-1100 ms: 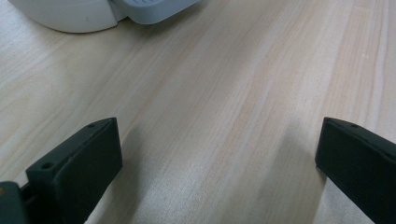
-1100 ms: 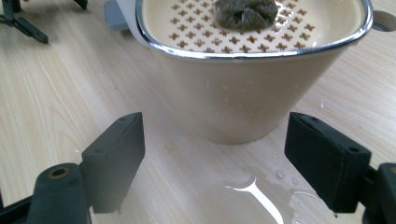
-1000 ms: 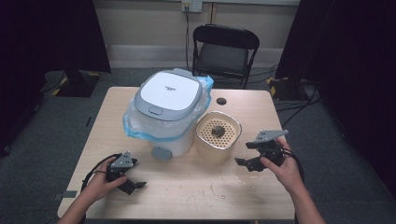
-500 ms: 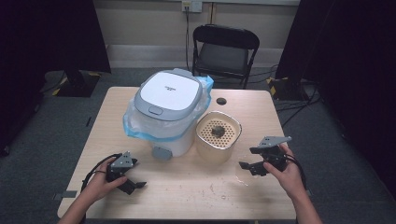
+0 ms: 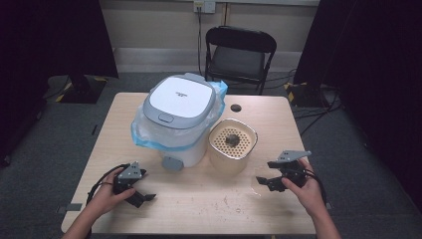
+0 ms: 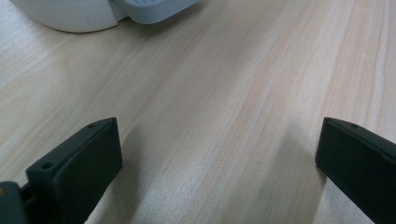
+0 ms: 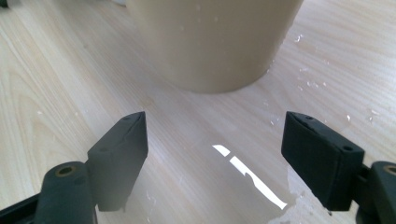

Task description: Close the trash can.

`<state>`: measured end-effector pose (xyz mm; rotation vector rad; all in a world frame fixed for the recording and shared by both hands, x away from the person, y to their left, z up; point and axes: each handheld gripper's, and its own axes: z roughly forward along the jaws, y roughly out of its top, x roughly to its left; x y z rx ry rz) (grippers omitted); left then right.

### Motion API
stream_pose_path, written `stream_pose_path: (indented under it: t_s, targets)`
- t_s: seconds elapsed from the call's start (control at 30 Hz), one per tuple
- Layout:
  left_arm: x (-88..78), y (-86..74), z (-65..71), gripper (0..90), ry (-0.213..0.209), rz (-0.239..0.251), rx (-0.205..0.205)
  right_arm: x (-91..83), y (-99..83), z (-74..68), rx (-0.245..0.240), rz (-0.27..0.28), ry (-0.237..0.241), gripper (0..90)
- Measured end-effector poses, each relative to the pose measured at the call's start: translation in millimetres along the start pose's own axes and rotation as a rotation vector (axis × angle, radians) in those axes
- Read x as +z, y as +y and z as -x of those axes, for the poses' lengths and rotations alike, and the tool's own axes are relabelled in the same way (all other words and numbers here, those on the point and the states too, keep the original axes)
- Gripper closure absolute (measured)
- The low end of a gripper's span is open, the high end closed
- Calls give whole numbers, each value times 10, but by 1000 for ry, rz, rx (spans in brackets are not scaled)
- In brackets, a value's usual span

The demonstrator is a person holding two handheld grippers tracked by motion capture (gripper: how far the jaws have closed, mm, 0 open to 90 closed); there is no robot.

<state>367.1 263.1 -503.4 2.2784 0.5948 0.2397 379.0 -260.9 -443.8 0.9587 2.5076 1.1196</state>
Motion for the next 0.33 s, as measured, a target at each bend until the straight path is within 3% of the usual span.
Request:
stream_pose_path:
  t_s: [0.27,0.33]
  targets:
    - [1,0,0,0,0,1,0,51,-131,-18,-20,-40,-24,222]
    - [0,0,1,0,0,0,0,68,-152,-33,-48,-57,-39,222]
